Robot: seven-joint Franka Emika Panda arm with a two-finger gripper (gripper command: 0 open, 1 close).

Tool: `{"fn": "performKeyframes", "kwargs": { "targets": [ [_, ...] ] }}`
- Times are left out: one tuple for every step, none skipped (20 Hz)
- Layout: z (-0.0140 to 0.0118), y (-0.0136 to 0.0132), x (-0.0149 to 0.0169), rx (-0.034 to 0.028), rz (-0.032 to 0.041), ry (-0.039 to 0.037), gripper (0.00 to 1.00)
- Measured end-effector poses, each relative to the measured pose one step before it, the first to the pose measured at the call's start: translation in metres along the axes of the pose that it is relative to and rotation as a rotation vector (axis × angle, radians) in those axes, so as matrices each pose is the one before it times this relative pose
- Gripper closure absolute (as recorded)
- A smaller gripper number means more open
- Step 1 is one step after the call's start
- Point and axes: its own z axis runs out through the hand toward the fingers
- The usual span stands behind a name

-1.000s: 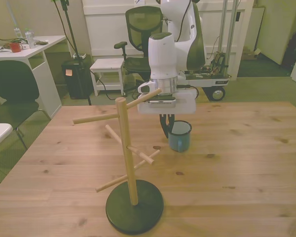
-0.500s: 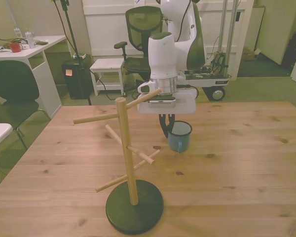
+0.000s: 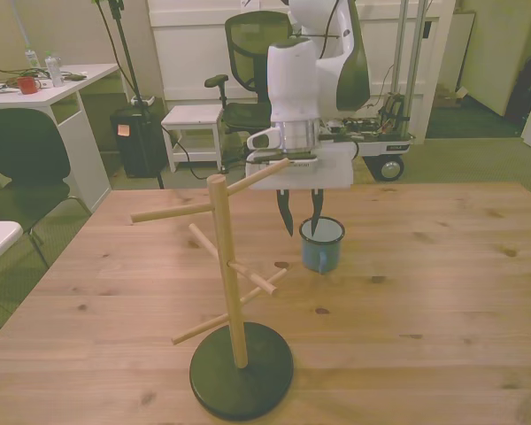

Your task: Unload the mug

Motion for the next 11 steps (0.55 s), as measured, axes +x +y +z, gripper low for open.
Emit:
{"fn": "performKeyframes", "kwargs": {
  "targets": [
    [-0.01308, -0.00085, -0.00234, 0.00858, -0.00389, 0.00071, 0.0],
    [-0.01298, -0.00167, -0.00294, 0.00741, -0.00566, -0.00062, 0.0],
    [-0.01283, -0.00362, -0.00318, 0.00683, -0.00843, -0.00085, 0.0],
    [-0.01177, -0.00593, -0.00341, 0.00498, -0.01145, -0.00183, 0.0],
    [-0.00992, -0.00905, -0.00492, 0.00291, -0.01441, -0.00313, 0.0],
    [-0.00669, -0.01159, -0.00692, -0.00132, -0.01815, -0.00733, 0.0],
    [-0.00302, -0.0131, -0.00935, -0.00813, -0.01998, -0.01437, 0.0],
    [0.00045, -0.01346, -0.01034, -0.01385, -0.02044, -0.01668, 0.0],
    [0.00303, -0.01319, -0.00992, -0.02027, -0.0191, -0.01226, 0.0],
    [0.0045, -0.0117, -0.00726, -0.02387, -0.0178, -0.00672, 0.0],
    [0.0045, -0.01047, -0.00466, -0.02109, -0.01278, -0.00561, 0.0]
  ]
}}
